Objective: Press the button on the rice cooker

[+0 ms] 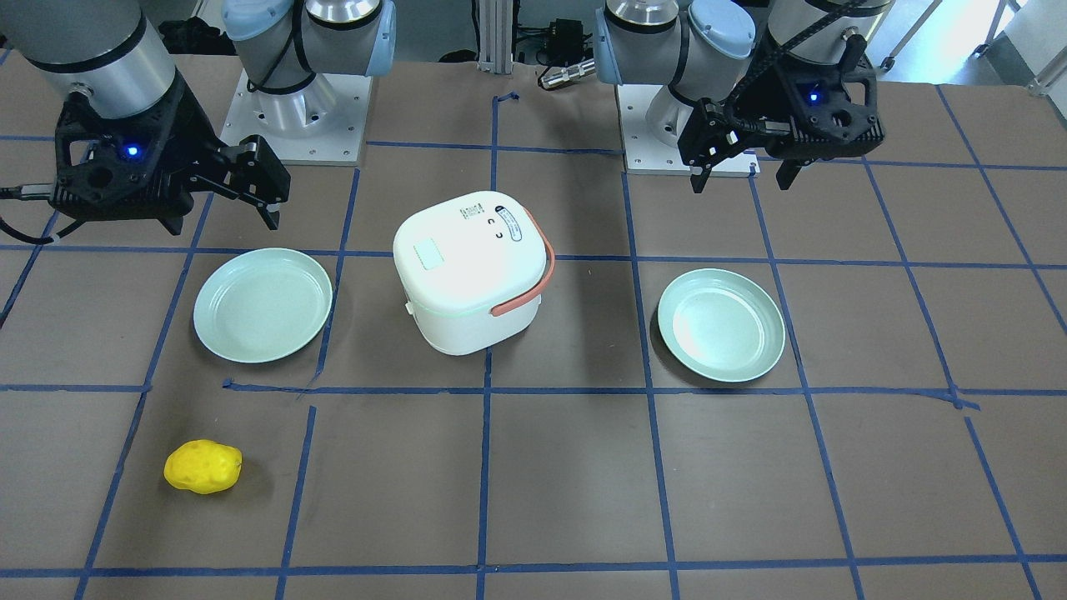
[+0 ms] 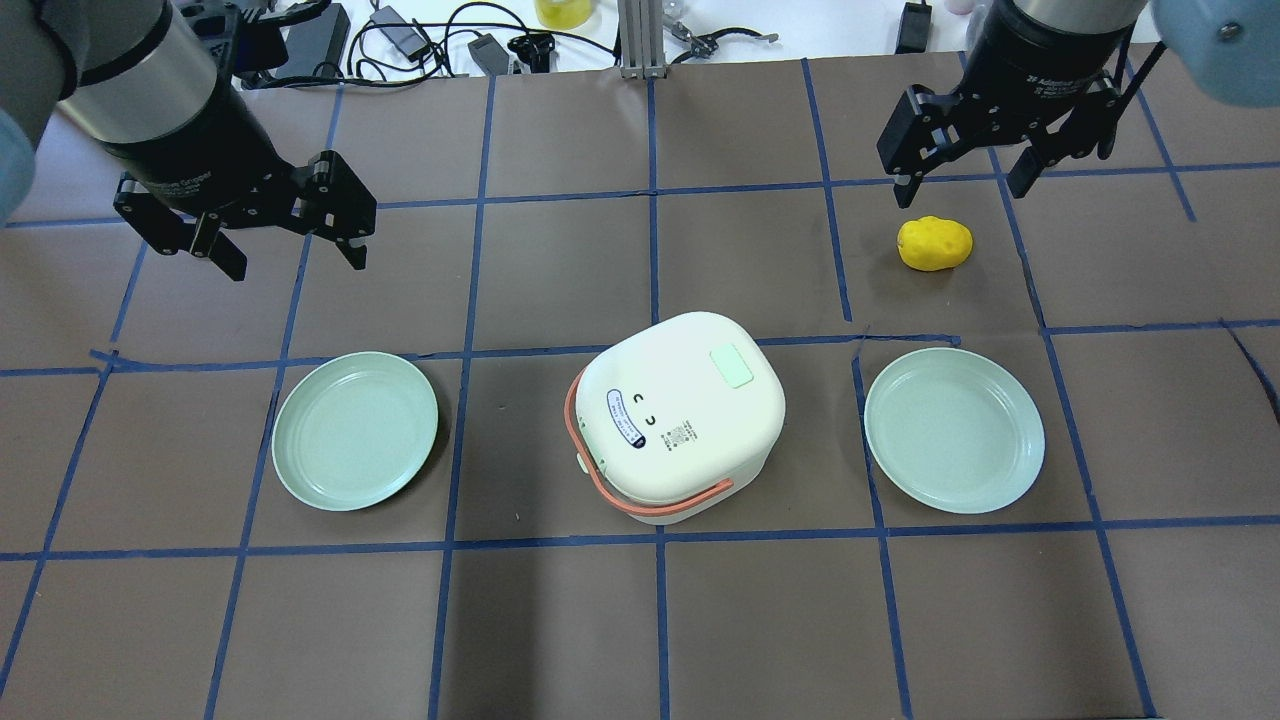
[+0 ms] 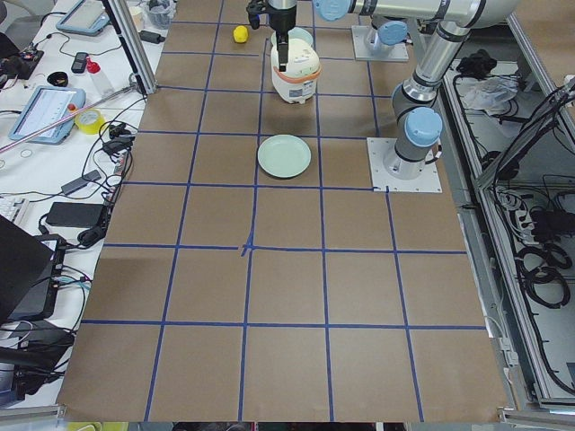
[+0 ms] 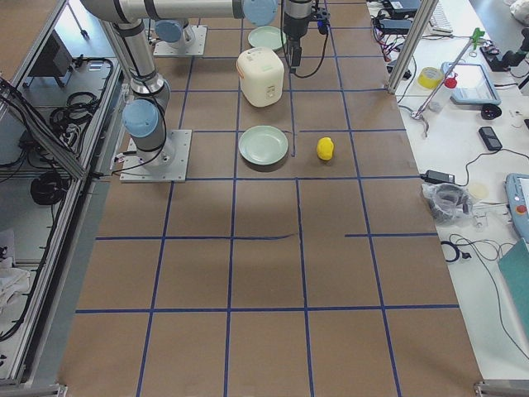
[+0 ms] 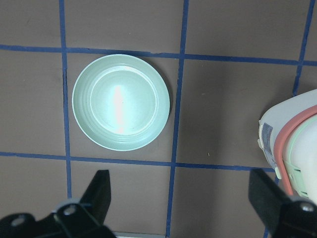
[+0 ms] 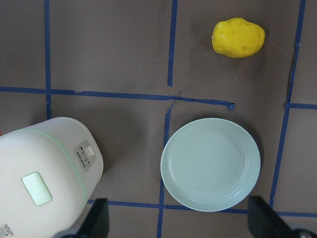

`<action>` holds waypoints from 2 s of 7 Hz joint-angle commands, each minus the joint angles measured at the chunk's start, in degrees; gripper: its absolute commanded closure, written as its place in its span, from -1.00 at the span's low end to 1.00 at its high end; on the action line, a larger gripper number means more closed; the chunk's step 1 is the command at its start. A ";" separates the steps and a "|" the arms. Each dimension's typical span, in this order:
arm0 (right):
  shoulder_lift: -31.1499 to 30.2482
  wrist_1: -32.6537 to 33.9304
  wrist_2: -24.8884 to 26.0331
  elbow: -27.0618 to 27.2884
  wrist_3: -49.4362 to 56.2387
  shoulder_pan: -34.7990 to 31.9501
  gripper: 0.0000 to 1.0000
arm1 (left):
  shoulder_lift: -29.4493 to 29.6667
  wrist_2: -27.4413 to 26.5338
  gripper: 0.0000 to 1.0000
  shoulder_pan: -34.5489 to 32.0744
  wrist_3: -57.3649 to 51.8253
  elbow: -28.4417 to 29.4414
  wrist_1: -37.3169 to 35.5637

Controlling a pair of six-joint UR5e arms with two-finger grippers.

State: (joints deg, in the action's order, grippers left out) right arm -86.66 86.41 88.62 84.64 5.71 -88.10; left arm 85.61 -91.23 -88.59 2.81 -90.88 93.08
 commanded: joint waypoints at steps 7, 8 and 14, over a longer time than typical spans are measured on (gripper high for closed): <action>0.00 0.34 0.14 -0.09 -0.62 -0.05 -1.00 | 0.00 0.00 -1.00 0.00 0.00 0.00 0.00; 0.00 0.33 0.49 0.00 -0.70 -0.23 -1.00 | 0.00 0.00 -1.00 0.00 0.00 0.00 0.00; 0.00 0.16 -0.73 1.05 -7.09 -2.41 -1.00 | 0.00 0.00 -1.00 0.00 0.00 0.00 0.00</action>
State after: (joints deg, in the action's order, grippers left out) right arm -86.69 86.39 88.23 85.51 1.96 -89.02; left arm 85.61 -91.23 -88.60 2.81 -90.88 93.08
